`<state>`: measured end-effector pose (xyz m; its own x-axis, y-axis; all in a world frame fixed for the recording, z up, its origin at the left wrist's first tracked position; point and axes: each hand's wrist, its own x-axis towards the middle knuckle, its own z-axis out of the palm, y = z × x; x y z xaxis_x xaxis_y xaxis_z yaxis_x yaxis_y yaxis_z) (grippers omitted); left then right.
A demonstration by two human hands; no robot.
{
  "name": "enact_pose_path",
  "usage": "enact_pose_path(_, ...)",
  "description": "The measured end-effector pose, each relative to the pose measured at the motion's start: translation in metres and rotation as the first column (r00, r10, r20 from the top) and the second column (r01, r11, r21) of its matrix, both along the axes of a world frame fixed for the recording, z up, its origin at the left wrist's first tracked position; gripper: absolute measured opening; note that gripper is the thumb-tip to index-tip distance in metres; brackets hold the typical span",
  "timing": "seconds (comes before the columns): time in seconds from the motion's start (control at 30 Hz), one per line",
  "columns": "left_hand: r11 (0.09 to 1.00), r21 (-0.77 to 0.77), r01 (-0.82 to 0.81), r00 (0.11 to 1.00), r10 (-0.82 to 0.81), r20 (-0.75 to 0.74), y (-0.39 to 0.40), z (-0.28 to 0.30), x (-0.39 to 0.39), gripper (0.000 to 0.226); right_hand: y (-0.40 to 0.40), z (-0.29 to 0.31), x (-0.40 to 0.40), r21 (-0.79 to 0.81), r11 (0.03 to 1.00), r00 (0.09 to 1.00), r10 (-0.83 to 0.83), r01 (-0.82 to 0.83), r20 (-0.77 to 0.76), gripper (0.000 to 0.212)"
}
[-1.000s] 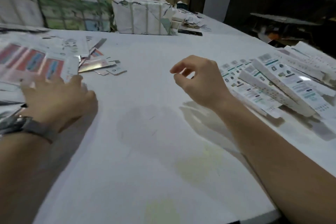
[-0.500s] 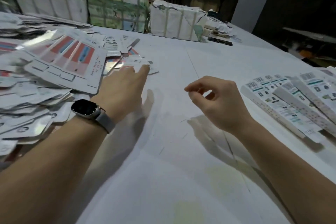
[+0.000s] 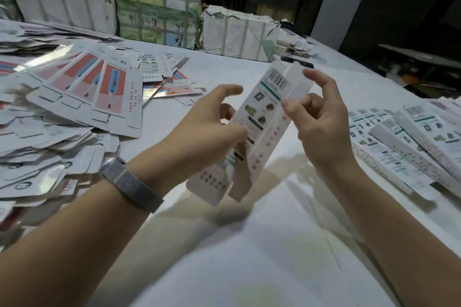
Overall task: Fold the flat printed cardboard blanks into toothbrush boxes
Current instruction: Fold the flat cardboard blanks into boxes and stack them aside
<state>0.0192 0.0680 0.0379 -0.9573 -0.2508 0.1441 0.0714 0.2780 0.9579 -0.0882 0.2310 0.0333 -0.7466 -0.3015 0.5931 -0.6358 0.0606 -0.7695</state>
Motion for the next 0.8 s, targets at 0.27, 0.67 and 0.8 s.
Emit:
enact_pose_path(0.27,0.927,0.286,0.242,0.968,-0.249,-0.012,0.014,-0.005,-0.002,0.088,0.004,-0.001,-0.004,0.2,0.977,0.991,-0.05,0.073,-0.12,0.036)
enact_pose_path(0.67,0.969,0.245,0.016,1.0,-0.015,-0.006,0.039,0.01,-0.036,0.042,0.004,0.002,0.002,0.154,0.987,0.996,-0.029,0.042,-0.087,0.014)
enact_pose_path(0.8,0.972,0.234,-0.002,1.0,-0.002,0.019,0.053,0.01,-0.031,0.043,0.012,0.01,-0.008,0.178,0.984,1.0,-0.006,0.005,0.009,0.017)
